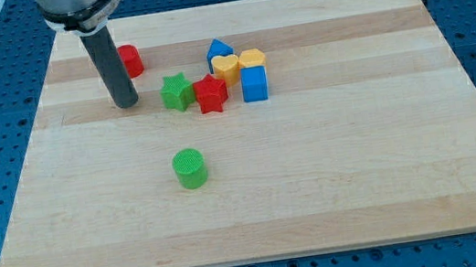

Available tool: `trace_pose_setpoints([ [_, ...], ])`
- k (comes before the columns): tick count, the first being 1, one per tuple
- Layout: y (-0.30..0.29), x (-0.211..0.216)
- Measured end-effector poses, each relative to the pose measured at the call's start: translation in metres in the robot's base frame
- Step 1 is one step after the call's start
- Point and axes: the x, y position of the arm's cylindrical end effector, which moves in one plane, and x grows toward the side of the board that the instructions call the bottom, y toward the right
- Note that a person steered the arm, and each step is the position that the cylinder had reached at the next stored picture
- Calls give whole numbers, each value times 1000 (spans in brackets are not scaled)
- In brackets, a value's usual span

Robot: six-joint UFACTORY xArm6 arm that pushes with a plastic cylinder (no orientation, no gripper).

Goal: Move the green circle right to the yellow hexagon

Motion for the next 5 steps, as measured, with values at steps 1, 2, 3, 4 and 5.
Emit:
trace_pose_setpoints([
  [1,-4,0],
  [2,-68,17],
  [3,-127,51],
  [4,-126,90],
  [5,-91,125],
])
